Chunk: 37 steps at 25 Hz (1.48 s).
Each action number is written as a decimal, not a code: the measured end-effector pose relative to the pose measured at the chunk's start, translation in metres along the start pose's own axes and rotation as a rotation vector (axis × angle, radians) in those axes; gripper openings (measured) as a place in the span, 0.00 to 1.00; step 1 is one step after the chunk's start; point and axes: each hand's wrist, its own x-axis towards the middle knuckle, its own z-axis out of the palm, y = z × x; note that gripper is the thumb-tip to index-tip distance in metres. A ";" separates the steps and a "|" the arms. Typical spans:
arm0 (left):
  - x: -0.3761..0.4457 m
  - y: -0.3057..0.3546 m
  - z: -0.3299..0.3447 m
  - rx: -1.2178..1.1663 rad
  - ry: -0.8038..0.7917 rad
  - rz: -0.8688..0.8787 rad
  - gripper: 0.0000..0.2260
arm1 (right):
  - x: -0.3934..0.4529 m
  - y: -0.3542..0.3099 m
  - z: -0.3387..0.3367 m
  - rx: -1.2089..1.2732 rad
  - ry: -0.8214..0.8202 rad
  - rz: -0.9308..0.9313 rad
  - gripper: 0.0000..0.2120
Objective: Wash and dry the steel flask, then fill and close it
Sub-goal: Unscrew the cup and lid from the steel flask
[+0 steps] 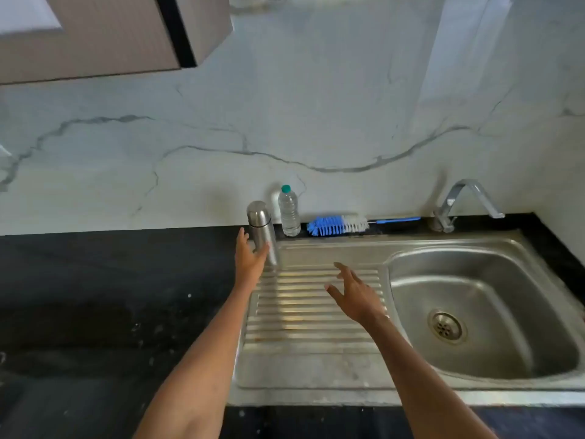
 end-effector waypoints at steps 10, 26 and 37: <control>0.073 -0.021 0.032 -0.032 0.090 -0.131 0.30 | 0.002 0.044 -0.011 -0.029 -0.088 0.096 0.25; -0.095 0.046 0.193 -0.319 -0.126 0.076 0.28 | 0.025 0.199 -0.092 0.109 -0.053 0.026 0.08; -0.162 0.056 0.365 -0.259 -0.263 0.065 0.25 | -0.016 0.316 -0.118 0.152 -0.192 -0.050 0.51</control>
